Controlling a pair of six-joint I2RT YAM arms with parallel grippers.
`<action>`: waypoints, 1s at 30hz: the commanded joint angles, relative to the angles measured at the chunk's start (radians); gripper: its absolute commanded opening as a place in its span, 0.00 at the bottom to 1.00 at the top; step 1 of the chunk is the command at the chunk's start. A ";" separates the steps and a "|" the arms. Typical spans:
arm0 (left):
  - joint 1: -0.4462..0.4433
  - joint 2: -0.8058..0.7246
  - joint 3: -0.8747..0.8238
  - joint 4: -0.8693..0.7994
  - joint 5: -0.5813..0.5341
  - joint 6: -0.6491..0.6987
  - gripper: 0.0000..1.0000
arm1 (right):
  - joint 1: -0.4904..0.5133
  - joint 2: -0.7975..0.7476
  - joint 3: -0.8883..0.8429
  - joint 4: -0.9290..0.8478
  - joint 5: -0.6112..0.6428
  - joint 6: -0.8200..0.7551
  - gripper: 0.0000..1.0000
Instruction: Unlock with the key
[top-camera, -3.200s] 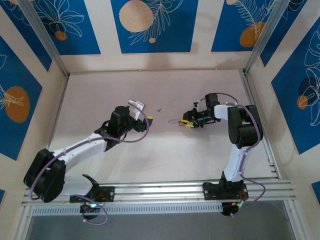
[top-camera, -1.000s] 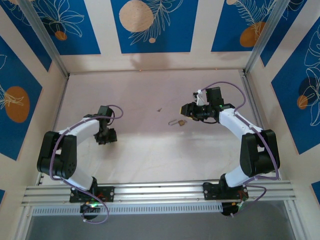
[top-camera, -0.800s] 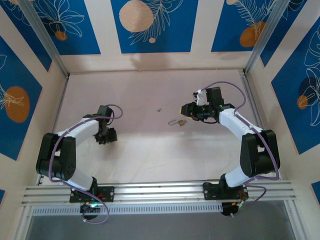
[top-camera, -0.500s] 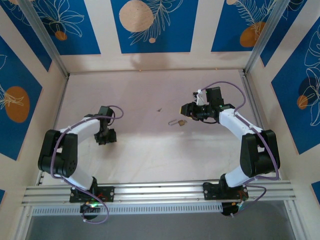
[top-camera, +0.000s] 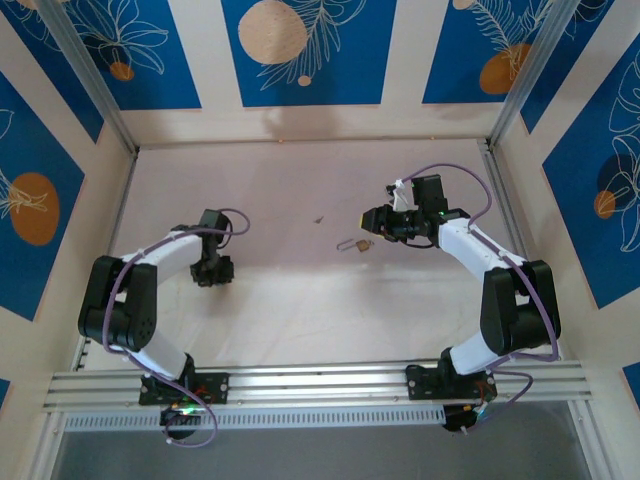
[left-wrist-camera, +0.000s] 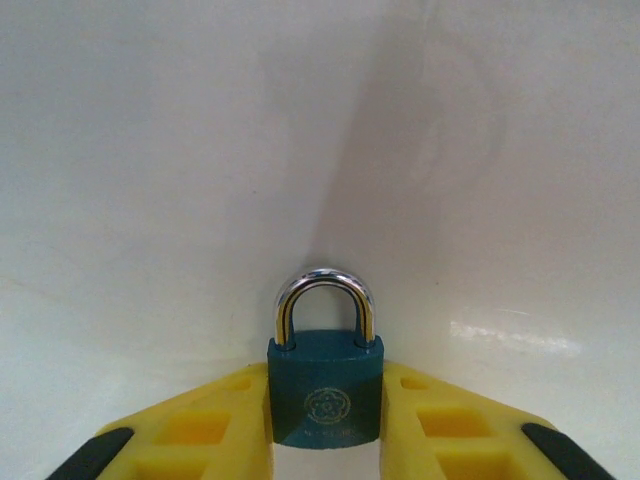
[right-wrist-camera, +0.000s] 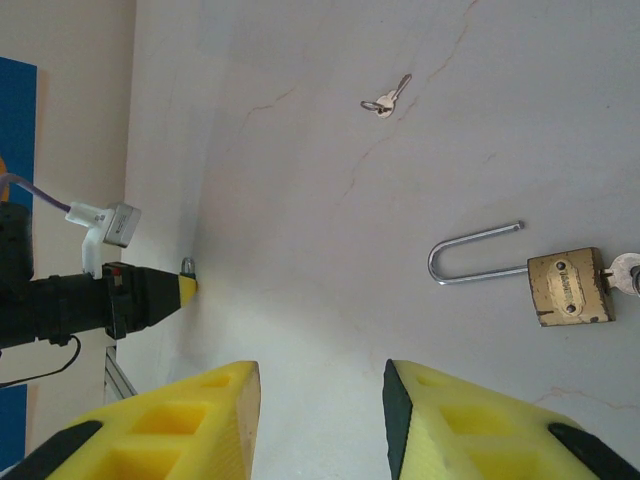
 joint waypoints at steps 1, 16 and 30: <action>-0.054 -0.022 0.051 -0.042 -0.017 -0.006 0.27 | 0.002 -0.021 -0.013 0.004 -0.032 0.004 0.39; -0.465 0.144 0.274 0.026 -0.020 -0.245 0.23 | -0.002 -0.043 -0.046 0.018 0.044 -0.001 0.39; -0.520 0.255 0.278 0.080 0.033 -0.313 0.25 | -0.015 -0.039 -0.047 0.019 0.038 0.005 0.39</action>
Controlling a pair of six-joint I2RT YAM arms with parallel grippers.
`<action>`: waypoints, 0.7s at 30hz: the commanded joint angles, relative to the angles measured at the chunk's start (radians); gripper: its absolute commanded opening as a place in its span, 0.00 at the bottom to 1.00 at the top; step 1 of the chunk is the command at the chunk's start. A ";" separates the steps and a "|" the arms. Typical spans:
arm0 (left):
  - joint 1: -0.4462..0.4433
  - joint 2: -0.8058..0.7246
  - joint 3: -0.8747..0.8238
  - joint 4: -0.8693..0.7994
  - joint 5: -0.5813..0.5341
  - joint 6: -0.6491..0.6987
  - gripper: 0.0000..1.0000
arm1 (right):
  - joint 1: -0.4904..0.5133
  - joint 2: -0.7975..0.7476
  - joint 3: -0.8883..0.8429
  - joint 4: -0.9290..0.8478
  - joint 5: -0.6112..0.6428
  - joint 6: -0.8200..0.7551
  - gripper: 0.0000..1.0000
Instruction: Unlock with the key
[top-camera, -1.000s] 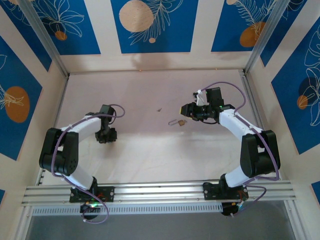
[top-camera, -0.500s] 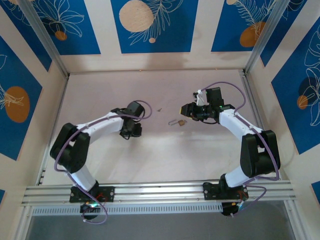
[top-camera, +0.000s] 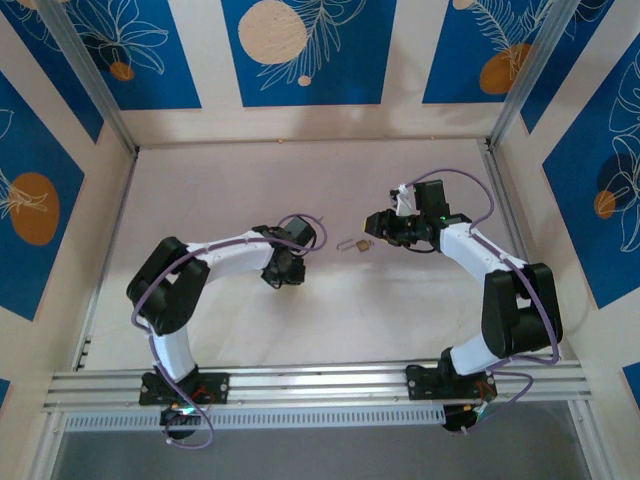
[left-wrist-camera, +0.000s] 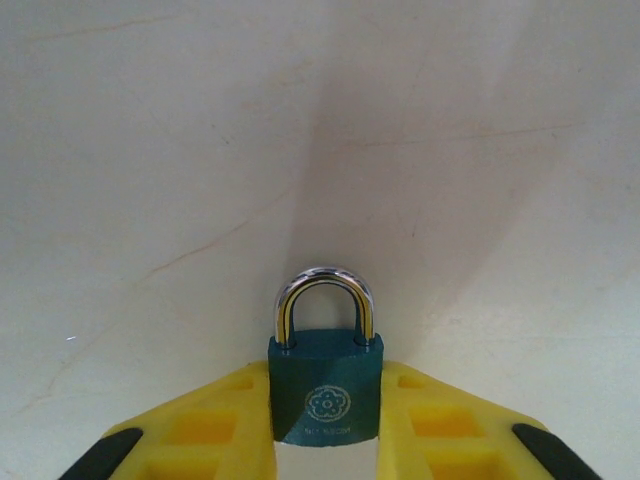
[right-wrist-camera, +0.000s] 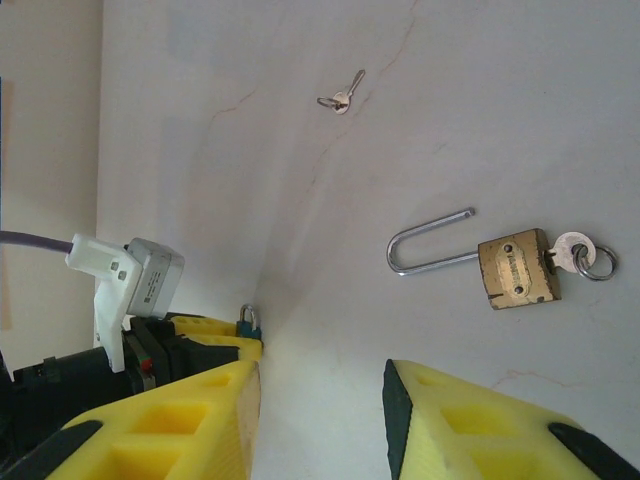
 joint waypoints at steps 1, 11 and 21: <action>-0.011 0.032 0.029 0.008 0.019 -0.022 0.26 | -0.002 -0.019 0.004 0.001 -0.007 0.003 0.39; -0.010 0.042 0.062 0.007 0.041 0.012 0.48 | 0.003 -0.008 0.027 -0.035 0.022 0.002 0.40; 0.061 -0.128 0.172 -0.108 0.021 0.172 0.77 | 0.119 0.114 0.210 -0.194 0.196 -0.022 0.40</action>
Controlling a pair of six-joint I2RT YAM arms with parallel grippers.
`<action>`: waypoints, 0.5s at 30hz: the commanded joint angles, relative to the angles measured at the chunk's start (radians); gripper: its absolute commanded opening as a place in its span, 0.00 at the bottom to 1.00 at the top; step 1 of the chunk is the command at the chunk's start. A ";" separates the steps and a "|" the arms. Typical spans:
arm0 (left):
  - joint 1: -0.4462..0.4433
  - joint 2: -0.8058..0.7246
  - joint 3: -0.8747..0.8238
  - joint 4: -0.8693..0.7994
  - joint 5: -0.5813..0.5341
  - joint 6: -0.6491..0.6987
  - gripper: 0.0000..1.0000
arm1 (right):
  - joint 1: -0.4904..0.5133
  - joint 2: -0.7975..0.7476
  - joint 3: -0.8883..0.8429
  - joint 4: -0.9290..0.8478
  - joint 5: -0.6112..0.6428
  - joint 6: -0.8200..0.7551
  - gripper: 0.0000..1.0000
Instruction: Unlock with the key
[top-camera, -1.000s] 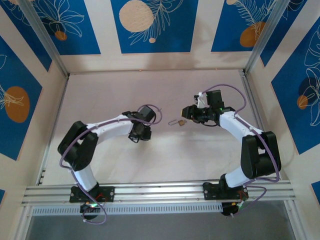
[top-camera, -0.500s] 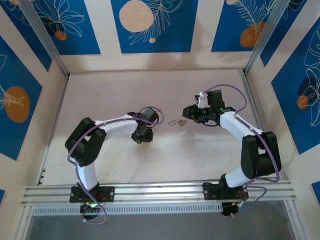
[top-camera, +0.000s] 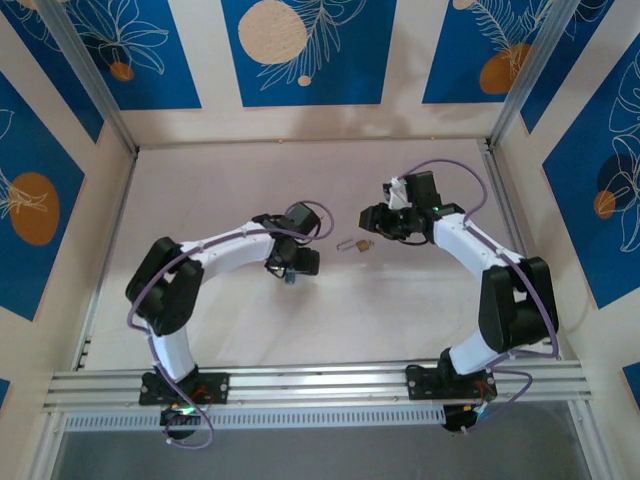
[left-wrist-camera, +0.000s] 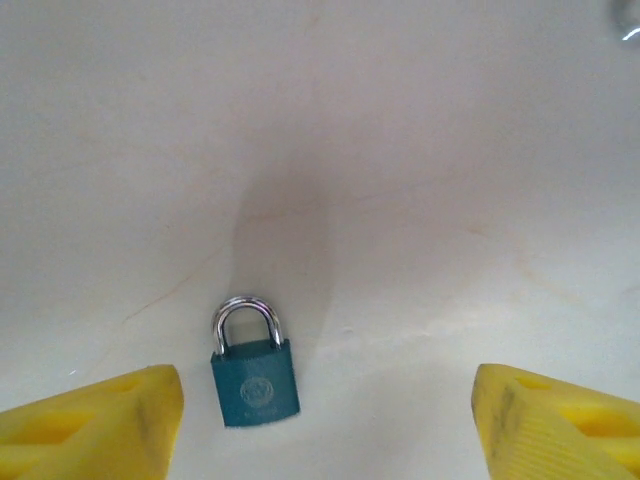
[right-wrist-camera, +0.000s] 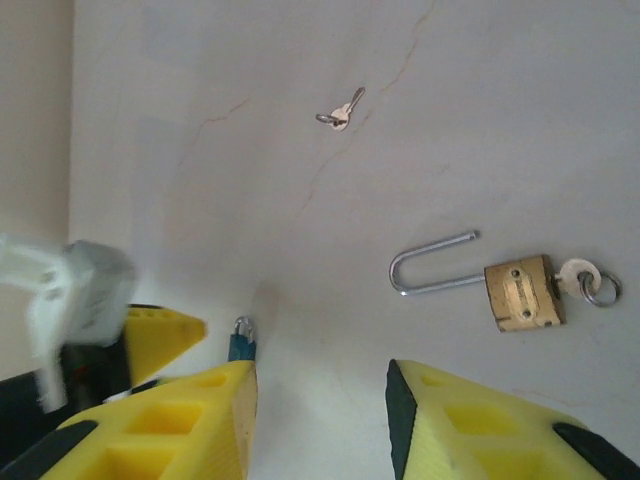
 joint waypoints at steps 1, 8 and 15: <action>0.084 -0.128 0.053 -0.039 0.017 0.076 0.78 | 0.071 0.085 0.121 -0.126 0.125 -0.025 0.40; 0.350 -0.232 0.092 0.062 0.120 0.125 0.83 | 0.188 0.437 0.590 -0.450 0.275 -0.191 0.29; 0.452 -0.236 -0.020 0.218 0.265 0.083 0.81 | 0.227 0.723 0.973 -0.674 0.354 -0.340 0.35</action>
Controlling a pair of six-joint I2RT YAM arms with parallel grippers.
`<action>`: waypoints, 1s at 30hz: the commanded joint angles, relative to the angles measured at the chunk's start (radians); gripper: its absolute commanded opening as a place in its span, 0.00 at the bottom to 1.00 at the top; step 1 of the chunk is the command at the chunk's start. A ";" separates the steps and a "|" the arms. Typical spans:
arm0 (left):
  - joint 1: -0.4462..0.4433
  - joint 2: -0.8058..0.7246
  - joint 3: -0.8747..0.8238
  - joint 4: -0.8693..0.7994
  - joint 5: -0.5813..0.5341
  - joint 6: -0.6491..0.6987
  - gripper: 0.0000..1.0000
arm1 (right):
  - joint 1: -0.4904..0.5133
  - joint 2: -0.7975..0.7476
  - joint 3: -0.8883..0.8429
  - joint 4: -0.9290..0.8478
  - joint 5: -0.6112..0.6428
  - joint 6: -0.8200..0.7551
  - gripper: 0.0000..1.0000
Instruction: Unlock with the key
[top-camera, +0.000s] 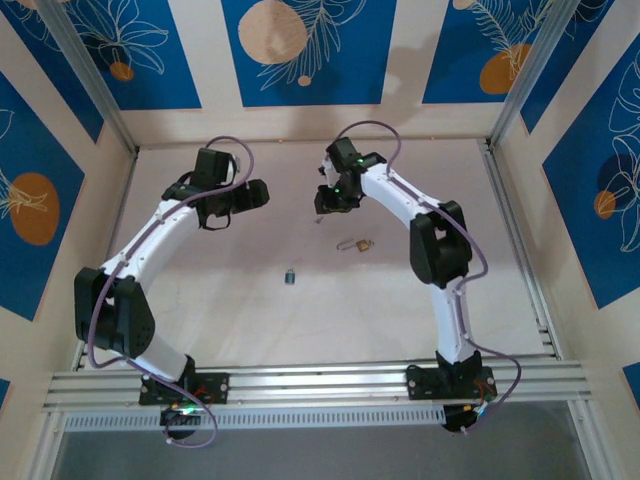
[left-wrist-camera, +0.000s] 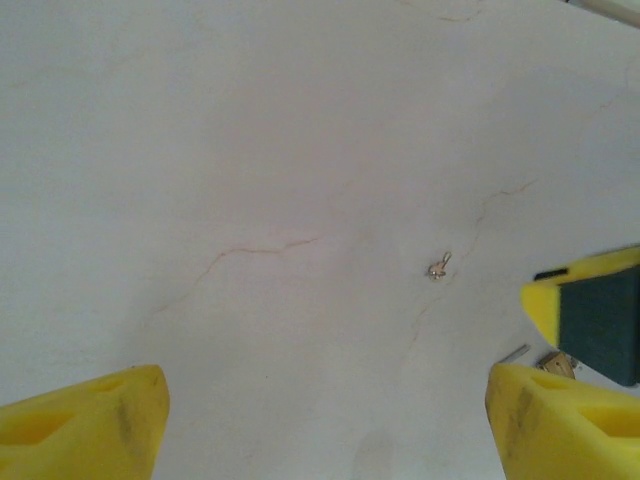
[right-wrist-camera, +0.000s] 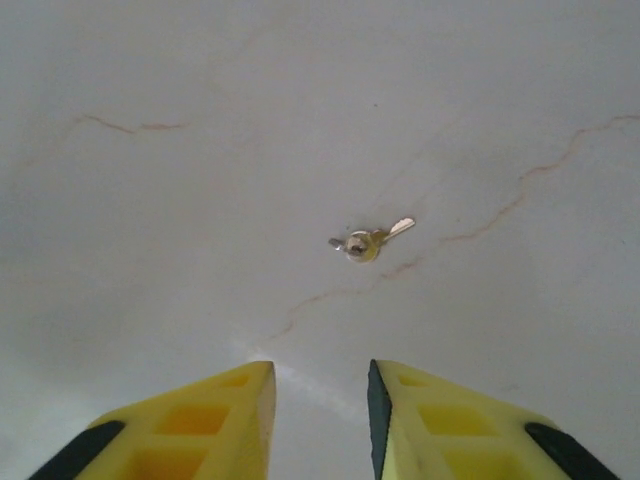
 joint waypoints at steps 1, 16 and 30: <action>0.024 -0.004 -0.071 0.083 0.114 -0.014 0.81 | 0.014 0.111 0.164 -0.213 0.074 -0.111 0.36; 0.041 -0.022 -0.128 0.173 0.206 -0.060 0.81 | 0.076 0.369 0.497 -0.354 0.146 -0.174 0.41; 0.041 -0.009 -0.135 0.180 0.214 -0.063 0.81 | 0.094 0.382 0.505 -0.309 0.230 -0.168 0.19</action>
